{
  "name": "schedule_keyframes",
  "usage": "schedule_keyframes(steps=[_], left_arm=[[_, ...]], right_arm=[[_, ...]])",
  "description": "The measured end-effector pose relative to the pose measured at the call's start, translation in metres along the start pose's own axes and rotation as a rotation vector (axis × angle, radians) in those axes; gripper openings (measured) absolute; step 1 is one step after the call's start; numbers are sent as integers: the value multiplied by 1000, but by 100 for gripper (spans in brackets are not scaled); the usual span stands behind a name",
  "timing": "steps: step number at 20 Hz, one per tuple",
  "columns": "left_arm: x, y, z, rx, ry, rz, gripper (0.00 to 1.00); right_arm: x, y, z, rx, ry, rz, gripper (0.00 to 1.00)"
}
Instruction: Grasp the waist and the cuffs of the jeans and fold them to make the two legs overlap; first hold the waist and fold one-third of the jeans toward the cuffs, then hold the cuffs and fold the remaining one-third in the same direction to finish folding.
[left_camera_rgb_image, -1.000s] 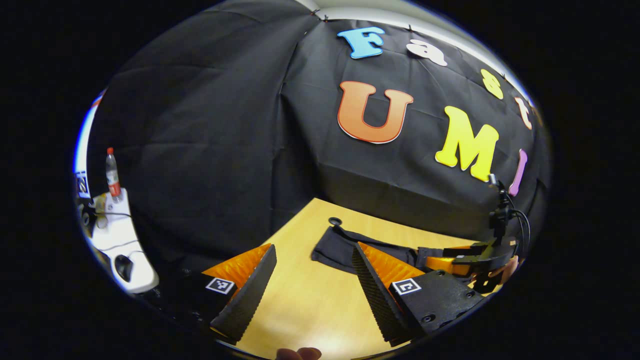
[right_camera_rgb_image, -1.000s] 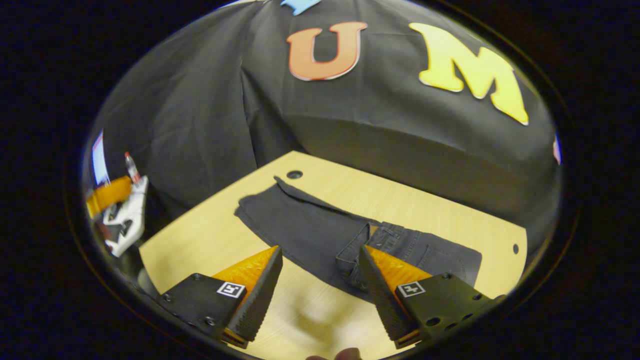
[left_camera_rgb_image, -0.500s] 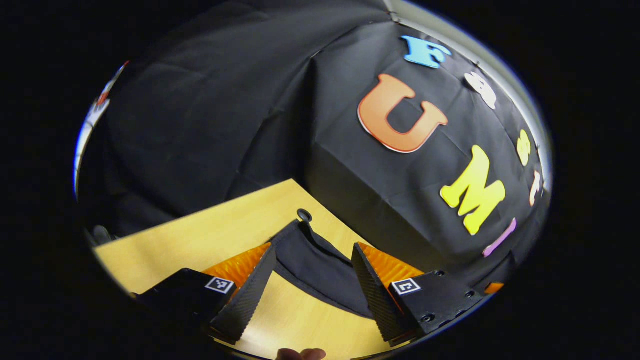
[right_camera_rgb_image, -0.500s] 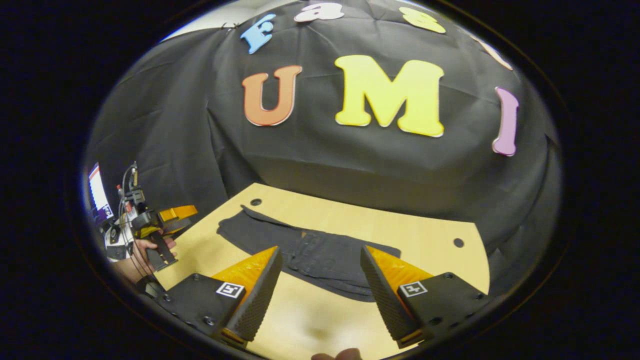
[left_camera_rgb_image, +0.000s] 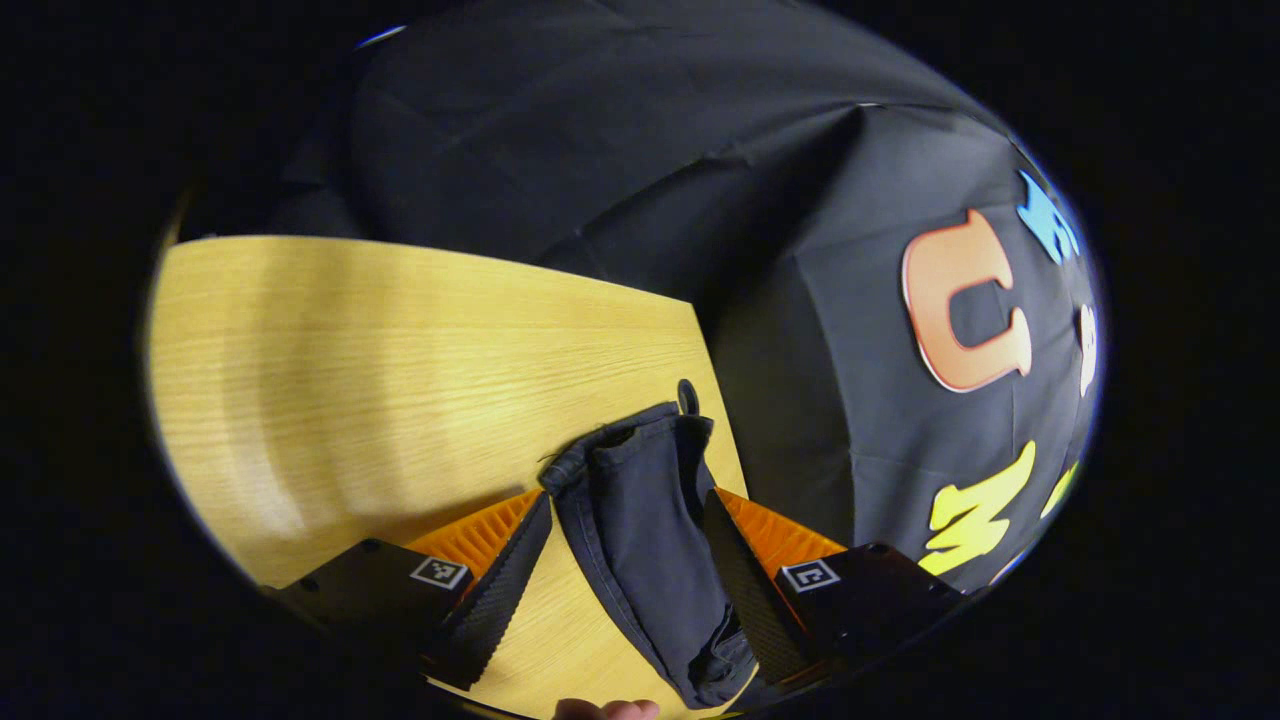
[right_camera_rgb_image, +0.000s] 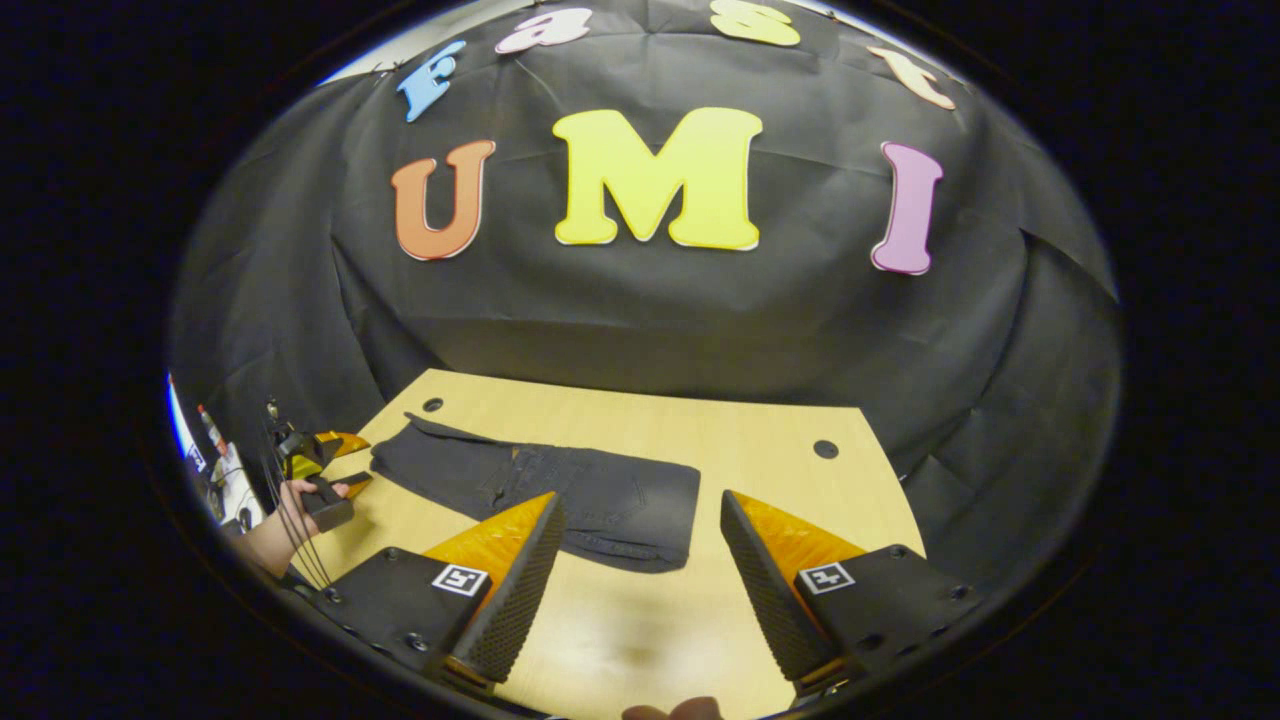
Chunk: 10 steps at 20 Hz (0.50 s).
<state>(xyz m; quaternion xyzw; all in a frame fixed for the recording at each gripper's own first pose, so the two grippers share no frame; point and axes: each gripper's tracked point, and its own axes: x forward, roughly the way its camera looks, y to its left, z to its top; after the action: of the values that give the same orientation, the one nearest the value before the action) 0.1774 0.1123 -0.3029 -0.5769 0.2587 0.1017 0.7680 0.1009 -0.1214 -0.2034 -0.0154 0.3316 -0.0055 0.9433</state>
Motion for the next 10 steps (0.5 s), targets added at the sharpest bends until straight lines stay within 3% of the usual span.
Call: schedule_keyframes(steps=[4,10], left_arm=[[7,-2,6,-45,18,39,95],[24,-15,12,-73,22,16,95]], right_arm=[[6,6,-2,11,9,15,96],[6,13,6,-13,-9,28,96]])
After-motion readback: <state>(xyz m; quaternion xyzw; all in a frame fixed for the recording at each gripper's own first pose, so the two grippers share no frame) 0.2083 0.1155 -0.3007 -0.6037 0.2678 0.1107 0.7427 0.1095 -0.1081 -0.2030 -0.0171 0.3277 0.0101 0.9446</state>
